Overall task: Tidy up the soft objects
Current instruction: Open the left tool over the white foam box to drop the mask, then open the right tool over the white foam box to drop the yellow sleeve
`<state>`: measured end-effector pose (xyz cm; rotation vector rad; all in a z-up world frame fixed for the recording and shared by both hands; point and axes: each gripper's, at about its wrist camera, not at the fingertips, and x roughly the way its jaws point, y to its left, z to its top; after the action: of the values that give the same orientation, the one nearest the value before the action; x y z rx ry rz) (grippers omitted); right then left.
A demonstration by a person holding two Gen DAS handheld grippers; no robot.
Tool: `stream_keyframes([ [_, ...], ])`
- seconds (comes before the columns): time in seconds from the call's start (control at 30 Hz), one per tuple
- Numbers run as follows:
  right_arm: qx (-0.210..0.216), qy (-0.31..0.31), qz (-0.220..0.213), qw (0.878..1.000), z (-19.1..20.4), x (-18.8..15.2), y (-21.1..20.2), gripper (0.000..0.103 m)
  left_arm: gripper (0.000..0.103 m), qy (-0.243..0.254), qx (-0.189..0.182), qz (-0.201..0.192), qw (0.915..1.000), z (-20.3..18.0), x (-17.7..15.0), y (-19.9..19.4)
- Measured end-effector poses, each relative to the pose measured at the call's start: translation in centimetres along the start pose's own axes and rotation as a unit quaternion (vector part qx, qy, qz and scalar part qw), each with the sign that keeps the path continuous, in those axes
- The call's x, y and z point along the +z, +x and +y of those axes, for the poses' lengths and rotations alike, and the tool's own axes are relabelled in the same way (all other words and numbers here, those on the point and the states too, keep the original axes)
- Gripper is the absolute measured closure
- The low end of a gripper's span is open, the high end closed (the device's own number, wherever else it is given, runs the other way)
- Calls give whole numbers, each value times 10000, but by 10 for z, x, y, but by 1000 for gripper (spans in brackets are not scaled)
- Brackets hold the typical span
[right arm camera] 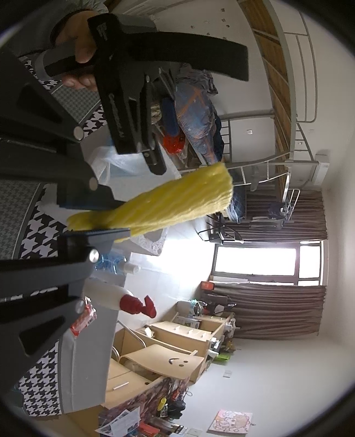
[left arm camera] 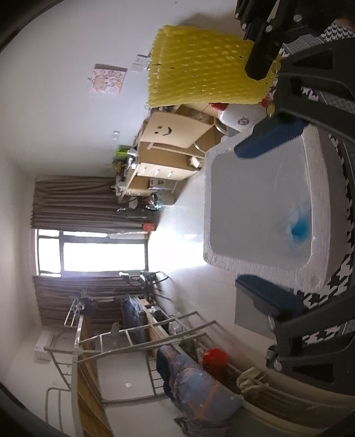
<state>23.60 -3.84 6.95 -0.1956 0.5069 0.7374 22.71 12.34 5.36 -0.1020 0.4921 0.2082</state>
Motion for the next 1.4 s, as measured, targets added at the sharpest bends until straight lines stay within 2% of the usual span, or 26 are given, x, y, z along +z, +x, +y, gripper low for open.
stream_keyframes([
  [0.6,252,-113,226,9994,7,11,27,88,2,-243,489,-361,9979,30,-6,-31],
  [1.03,523,-51,597,9968,10,15,60,88,1,-385,511,-419,9971,49,-17,-38],
  [1.23,480,-13,718,9963,8,19,71,88,1,-420,524,-388,9970,56,-19,-37],
  [1.27,441,-9,735,9963,8,19,73,86,1,-424,524,-382,9970,57,-19,-37],
  [1.33,358,-37,758,9965,11,17,76,75,1,-439,477,-354,9973,59,-21,-37],
  [1.4,353,-2,793,9962,12,16,79,53,1,-452,443,-336,9974,59,-22,-37],
])
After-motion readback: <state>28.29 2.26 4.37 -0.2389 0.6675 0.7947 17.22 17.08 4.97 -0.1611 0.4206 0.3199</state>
